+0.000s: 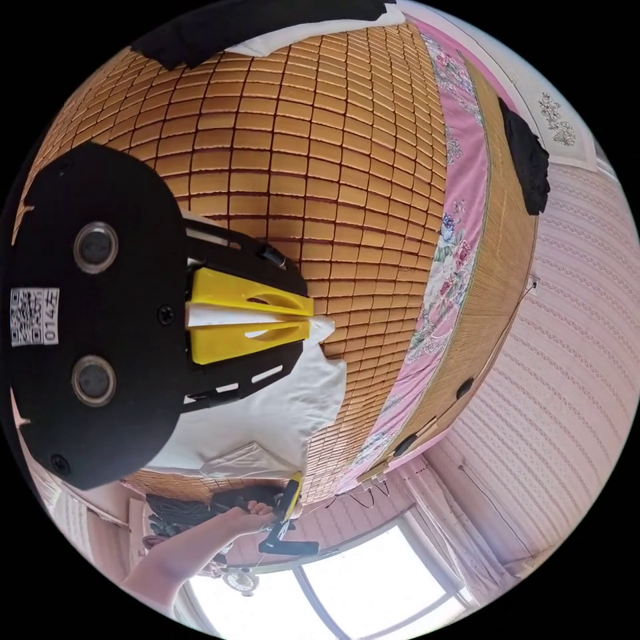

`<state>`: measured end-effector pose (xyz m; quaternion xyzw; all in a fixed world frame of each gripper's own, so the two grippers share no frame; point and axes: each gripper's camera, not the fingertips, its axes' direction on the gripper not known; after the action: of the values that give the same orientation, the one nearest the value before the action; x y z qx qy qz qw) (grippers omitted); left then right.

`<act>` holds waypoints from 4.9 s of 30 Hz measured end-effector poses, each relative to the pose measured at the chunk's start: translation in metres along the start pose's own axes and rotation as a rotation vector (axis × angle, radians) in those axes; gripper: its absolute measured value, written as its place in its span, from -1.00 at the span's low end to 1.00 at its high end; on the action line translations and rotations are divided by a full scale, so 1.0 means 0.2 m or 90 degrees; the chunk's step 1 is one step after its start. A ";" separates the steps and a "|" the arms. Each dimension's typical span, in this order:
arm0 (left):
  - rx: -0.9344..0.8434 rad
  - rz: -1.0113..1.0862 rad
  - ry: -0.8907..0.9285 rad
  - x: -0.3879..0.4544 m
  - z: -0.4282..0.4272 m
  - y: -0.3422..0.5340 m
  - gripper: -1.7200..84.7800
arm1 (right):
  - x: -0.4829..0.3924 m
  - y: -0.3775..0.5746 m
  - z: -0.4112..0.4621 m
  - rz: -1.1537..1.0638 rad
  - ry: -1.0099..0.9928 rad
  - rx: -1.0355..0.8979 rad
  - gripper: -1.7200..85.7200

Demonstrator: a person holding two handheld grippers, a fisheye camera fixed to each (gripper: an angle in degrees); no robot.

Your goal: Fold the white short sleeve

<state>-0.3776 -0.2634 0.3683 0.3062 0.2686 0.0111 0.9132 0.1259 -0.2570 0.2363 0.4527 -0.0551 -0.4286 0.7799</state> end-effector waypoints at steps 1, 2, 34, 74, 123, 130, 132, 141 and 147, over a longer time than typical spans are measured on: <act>0.009 -0.002 0.004 0.00 -0.02 0.01 -0.98 | 0.00 0.02 -0.04 0.001 0.005 0.010 -0.95; 0.028 0.000 0.026 -0.01 -0.07 0.05 -0.98 | 0.00 0.05 -0.08 0.004 -0.004 0.025 -0.95; 0.000 0.000 0.077 -0.17 -0.86 2.10 -0.98 | -0.56 2.03 -0.52 -0.021 -0.128 0.054 -0.94; -0.306 0.194 0.128 0.14 -0.79 2.56 -0.95 | -1.07 2.60 -0.17 -0.314 -0.139 -0.264 -0.79; -0.012 0.164 -0.058 -0.09 -0.44 1.74 -0.84 | -0.50 1.76 0.13 -0.043 0.078 0.018 -0.83; -0.177 0.269 0.096 0.29 -0.30 2.30 -0.81 | -0.85 2.11 0.30 -0.046 -0.048 -0.064 -0.79; -0.205 0.279 0.080 0.39 -0.21 2.41 -0.80 | -1.00 2.11 0.33 -0.080 -0.113 -0.064 -0.79; -0.214 0.288 0.007 0.46 -0.11 2.53 -0.95 | -1.41 2.11 0.53 -0.179 0.005 -0.094 -0.92; -0.211 0.282 0.040 0.43 -0.09 2.65 -0.97 | -1.53 2.13 0.64 -0.188 0.017 -0.116 -0.95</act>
<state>-0.2373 0.1924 0.6146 0.2031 0.2175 0.2638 0.9175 0.1373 -0.0277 0.7246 0.3890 0.0611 -0.5355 0.7471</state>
